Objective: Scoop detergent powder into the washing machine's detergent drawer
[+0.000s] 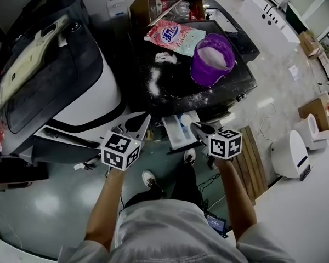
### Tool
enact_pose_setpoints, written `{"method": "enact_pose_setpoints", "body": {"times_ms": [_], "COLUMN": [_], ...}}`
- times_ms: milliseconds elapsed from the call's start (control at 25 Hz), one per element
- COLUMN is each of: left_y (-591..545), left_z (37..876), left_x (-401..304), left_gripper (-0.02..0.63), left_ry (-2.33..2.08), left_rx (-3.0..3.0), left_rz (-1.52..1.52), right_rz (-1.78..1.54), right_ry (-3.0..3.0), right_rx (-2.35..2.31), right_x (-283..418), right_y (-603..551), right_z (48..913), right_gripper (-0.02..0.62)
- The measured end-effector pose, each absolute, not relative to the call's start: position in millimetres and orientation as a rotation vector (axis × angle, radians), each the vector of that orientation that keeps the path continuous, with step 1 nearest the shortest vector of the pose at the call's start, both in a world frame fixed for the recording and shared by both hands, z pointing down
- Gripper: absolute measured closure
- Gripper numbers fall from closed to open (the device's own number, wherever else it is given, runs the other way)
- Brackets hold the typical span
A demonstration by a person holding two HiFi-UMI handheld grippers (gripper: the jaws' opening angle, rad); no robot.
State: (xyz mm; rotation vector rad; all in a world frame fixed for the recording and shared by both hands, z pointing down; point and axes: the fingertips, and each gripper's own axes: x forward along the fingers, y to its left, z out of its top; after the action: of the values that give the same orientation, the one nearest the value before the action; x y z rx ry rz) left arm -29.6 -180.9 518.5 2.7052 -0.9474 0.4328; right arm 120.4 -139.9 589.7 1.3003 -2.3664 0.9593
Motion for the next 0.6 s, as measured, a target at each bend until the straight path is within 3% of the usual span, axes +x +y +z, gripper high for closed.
{"method": "enact_pose_setpoints", "body": {"times_ms": [600], "left_y": [-174], "left_z": [522], "left_x": [-67], "left_gripper": [0.600], "left_ry": [-1.046], "left_rx": [2.639], "left_rz": [0.409], "right_rz": [0.415], "right_ry": [-2.179], "right_rx": [0.967], "right_x": [73], "right_y": [-163], "right_z": [643], "right_gripper": [0.583]}}
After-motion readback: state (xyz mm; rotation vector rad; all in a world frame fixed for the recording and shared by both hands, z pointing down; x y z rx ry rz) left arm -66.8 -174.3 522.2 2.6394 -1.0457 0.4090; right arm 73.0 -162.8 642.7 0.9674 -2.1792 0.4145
